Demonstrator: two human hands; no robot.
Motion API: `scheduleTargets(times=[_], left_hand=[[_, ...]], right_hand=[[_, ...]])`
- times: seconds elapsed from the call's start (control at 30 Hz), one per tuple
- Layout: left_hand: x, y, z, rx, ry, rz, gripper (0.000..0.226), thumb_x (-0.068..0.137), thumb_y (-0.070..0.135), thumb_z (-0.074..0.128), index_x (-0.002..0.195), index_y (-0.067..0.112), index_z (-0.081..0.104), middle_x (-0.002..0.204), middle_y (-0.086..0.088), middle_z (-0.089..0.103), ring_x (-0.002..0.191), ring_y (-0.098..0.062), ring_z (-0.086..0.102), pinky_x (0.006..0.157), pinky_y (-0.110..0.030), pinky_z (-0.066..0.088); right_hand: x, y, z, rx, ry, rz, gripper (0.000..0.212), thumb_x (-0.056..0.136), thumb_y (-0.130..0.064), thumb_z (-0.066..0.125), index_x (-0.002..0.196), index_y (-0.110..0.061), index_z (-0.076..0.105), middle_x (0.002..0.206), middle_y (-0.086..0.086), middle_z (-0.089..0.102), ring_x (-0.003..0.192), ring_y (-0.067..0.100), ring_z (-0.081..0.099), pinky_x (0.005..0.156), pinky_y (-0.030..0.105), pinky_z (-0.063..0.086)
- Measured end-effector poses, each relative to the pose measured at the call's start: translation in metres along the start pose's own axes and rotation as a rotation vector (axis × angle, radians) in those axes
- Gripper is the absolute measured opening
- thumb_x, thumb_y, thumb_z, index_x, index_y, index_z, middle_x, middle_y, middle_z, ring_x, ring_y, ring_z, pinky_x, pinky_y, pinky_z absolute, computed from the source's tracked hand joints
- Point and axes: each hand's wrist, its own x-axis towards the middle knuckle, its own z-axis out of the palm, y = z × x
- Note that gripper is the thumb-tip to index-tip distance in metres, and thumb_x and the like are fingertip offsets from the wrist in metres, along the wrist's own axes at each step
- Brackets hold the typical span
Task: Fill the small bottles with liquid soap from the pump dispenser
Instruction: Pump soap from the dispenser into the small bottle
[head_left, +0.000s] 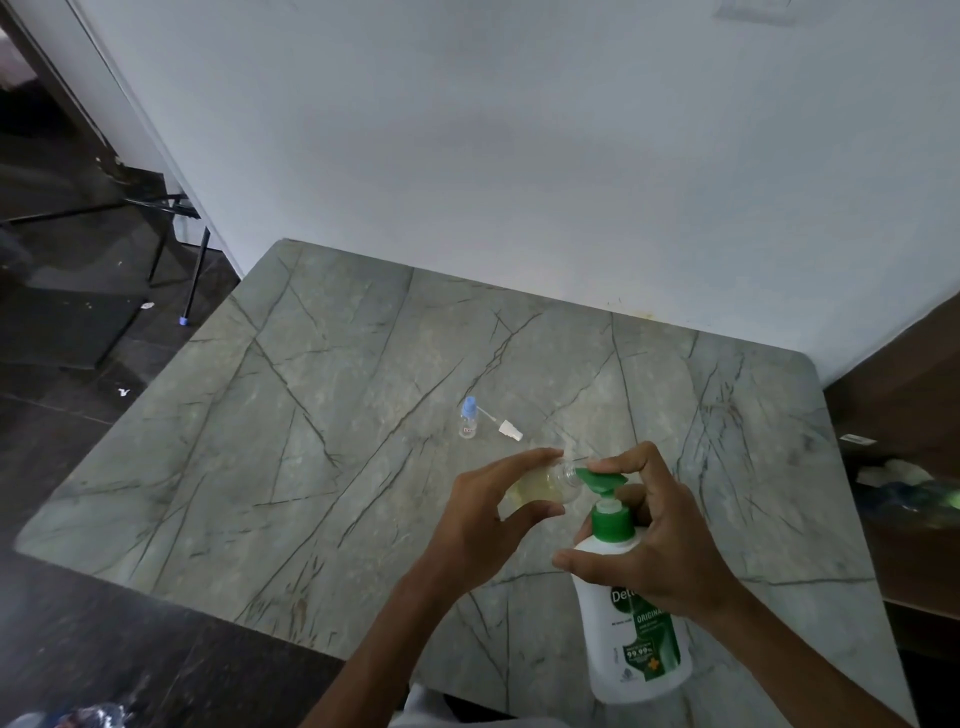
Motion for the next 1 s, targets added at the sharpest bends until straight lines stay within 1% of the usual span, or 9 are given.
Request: scheduleTargets(times=[0.1, 0.2, 0.33, 0.47, 0.53, 0.63, 0.83, 0.93, 1.0], left_hand=[[-0.0004, 0.0003, 0.0006, 0.014, 0.003, 0.002, 0.049, 0.081, 0.029, 0.075, 0.127, 0.029, 0.059, 0.116, 0.020, 0.063, 0.099, 0.012, 0.058, 0.080, -0.002, 0.041], [-0.0014, -0.0002, 0.0011, 0.030, 0.005, 0.014, 0.049, 0.081, 0.028, 0.075, 0.127, 0.024, 0.060, 0.117, 0.019, 0.062, 0.100, 0.019, 0.054, 0.081, 0.000, 0.039], [-0.0003, -0.0012, 0.0006, 0.028, 0.016, 0.008, 0.049, 0.081, 0.027, 0.075, 0.127, 0.026, 0.059, 0.118, 0.021, 0.060, 0.101, 0.021, 0.053, 0.082, 0.000, 0.039], [0.0024, -0.0007, -0.0012, 0.037, 0.027, 0.015, 0.050, 0.081, 0.028, 0.075, 0.127, 0.030, 0.057, 0.118, 0.024, 0.057, 0.101, 0.023, 0.050, 0.081, 0.001, 0.038], [0.0031, 0.0000, -0.0012, 0.041, 0.032, 0.021, 0.049, 0.081, 0.030, 0.074, 0.128, 0.027, 0.058, 0.119, 0.023, 0.056, 0.102, 0.025, 0.049, 0.082, 0.001, 0.038], [0.0032, 0.0005, -0.0005, 0.032, 0.041, 0.036, 0.048, 0.082, 0.036, 0.070, 0.127, 0.025, 0.059, 0.117, 0.023, 0.057, 0.102, 0.023, 0.051, 0.084, 0.000, 0.039], [0.0028, 0.0022, 0.0000, 0.018, 0.036, 0.040, 0.048, 0.082, 0.035, 0.070, 0.128, 0.027, 0.058, 0.118, 0.020, 0.060, 0.103, 0.015, 0.055, 0.084, -0.004, 0.042], [0.0015, 0.0023, 0.0004, 0.018, 0.024, 0.040, 0.049, 0.082, 0.032, 0.073, 0.128, 0.028, 0.058, 0.120, 0.019, 0.061, 0.104, 0.008, 0.058, 0.082, -0.003, 0.042], [0.0010, 0.0015, 0.0004, 0.020, 0.021, 0.040, 0.049, 0.082, 0.032, 0.073, 0.129, 0.027, 0.058, 0.120, 0.019, 0.061, 0.105, 0.011, 0.057, 0.082, -0.002, 0.041]], right_hand=[[0.0020, -0.0009, 0.0000, -0.001, 0.017, -0.017, 0.068, 0.053, -0.028, 0.094, 0.102, -0.023, 0.048, 0.082, -0.004, 0.073, 0.065, 0.011, 0.071, 0.058, 0.019, 0.055], [0.0035, -0.0018, -0.0006, -0.007, 0.011, -0.026, 0.065, 0.054, -0.030, 0.093, 0.100, -0.028, 0.048, 0.083, -0.007, 0.072, 0.066, 0.010, 0.071, 0.059, 0.019, 0.056], [0.0026, -0.0009, -0.0019, 0.002, -0.014, 0.000, 0.071, 0.053, -0.026, 0.093, 0.107, -0.019, 0.048, 0.084, -0.004, 0.072, 0.066, 0.011, 0.071, 0.060, 0.020, 0.056], [0.0007, 0.0001, -0.0001, 0.022, -0.024, -0.001, 0.075, 0.053, -0.021, 0.093, 0.112, -0.019, 0.046, 0.081, -0.001, 0.073, 0.065, 0.015, 0.071, 0.060, 0.021, 0.056], [0.0009, 0.0009, 0.0004, 0.027, -0.020, -0.005, 0.075, 0.054, -0.020, 0.093, 0.112, -0.020, 0.046, 0.080, -0.001, 0.073, 0.066, 0.016, 0.071, 0.061, 0.022, 0.056], [0.0014, 0.0019, 0.0017, 0.018, -0.009, -0.014, 0.074, 0.055, -0.021, 0.093, 0.112, -0.020, 0.046, 0.081, -0.002, 0.073, 0.067, 0.015, 0.072, 0.061, 0.022, 0.056], [0.0025, 0.0011, 0.0017, -0.018, 0.027, -0.061, 0.070, 0.054, -0.028, 0.094, 0.106, -0.027, 0.047, 0.082, -0.007, 0.073, 0.067, 0.009, 0.072, 0.060, 0.019, 0.056], [0.0046, 0.0012, 0.0007, -0.022, 0.029, -0.085, 0.063, 0.055, -0.029, 0.092, 0.101, -0.024, 0.049, 0.083, -0.004, 0.073, 0.066, 0.009, 0.071, 0.059, 0.018, 0.056], [0.0052, 0.0016, -0.0001, -0.015, 0.021, -0.082, 0.063, 0.056, -0.029, 0.092, 0.101, -0.024, 0.049, 0.082, -0.004, 0.073, 0.065, 0.009, 0.071, 0.059, 0.018, 0.056]])
